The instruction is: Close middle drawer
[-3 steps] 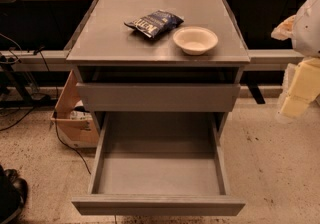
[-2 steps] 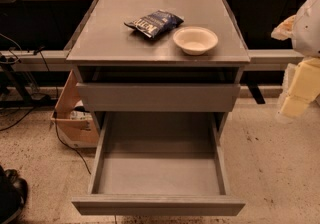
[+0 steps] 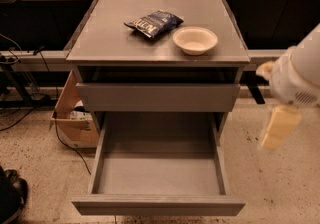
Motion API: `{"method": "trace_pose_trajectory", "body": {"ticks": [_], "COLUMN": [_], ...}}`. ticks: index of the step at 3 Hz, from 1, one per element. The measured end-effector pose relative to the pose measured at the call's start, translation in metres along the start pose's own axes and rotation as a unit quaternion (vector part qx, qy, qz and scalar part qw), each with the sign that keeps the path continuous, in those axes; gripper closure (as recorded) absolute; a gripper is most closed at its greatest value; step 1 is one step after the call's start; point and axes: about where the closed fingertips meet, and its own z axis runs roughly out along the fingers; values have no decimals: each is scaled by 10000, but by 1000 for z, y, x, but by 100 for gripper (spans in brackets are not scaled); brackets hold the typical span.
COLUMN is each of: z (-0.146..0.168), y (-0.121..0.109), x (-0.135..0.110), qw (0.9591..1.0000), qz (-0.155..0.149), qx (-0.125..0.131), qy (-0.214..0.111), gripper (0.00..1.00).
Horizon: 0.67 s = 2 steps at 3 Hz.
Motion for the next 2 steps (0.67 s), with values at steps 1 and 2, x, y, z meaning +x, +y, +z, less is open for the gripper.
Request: {"method": "trace_pose_trajectory", "body": {"ticks": [1, 2], "z": [72, 168], "y": [10, 34], "x": [26, 55], "qw": [9999, 9988], "qz": [6, 37], "qx": [-143, -486], "qy": [-40, -91], "gripper": [0, 0]}}
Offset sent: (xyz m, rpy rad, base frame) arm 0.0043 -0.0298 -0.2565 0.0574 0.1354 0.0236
